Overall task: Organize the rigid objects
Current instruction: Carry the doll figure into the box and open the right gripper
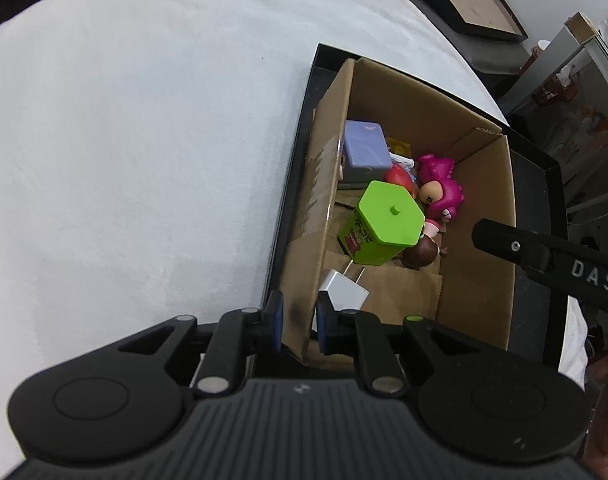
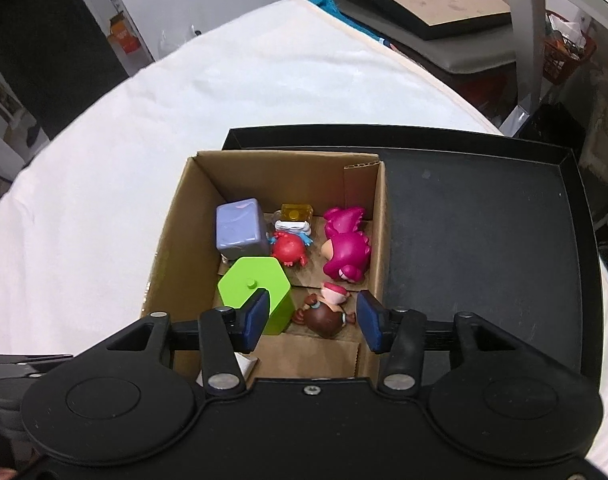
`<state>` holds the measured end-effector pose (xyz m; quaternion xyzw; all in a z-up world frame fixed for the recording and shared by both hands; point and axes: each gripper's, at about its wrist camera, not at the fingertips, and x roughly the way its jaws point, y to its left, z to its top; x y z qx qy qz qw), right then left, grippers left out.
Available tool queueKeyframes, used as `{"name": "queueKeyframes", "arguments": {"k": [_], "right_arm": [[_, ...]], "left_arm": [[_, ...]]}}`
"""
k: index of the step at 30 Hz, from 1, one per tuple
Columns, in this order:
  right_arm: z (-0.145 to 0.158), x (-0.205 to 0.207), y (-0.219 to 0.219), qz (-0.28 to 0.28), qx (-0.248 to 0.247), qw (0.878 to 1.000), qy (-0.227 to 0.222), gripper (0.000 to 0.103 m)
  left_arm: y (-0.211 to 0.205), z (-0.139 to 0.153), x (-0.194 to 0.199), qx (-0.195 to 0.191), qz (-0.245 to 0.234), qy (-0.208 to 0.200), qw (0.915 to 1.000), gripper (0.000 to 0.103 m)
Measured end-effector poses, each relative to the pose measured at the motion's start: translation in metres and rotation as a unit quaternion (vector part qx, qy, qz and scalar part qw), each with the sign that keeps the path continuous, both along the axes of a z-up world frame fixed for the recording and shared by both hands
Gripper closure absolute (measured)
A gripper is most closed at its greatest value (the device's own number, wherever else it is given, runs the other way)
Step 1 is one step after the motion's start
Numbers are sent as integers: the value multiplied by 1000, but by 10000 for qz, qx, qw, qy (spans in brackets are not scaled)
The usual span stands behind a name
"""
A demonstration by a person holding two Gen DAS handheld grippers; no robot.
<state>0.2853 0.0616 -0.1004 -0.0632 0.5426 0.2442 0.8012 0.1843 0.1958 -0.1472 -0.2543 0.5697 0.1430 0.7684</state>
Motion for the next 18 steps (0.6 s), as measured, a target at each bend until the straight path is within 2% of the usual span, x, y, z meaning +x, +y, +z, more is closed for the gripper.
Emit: {"name": "queueKeyframes", "arguments": {"k": [4, 13, 15, 18], "right_arm": [[7, -3, -7, 5, 100, 9999, -36, 48], [23, -8, -26, -49, 372, 9992, -118, 41], [25, -9, -32, -92, 423, 9990, -127, 39], [28, -12, -41, -164, 475, 9986, -145, 37]], "left_arm": [[-5, 7, -1, 204, 5, 16, 9998, 86], [-13, 28, -2, 471, 49, -17, 9989, 84], [-17, 33, -4, 530, 38, -11, 9986, 82], [-22, 39, -5, 614, 22, -21, 9981, 73]]}}
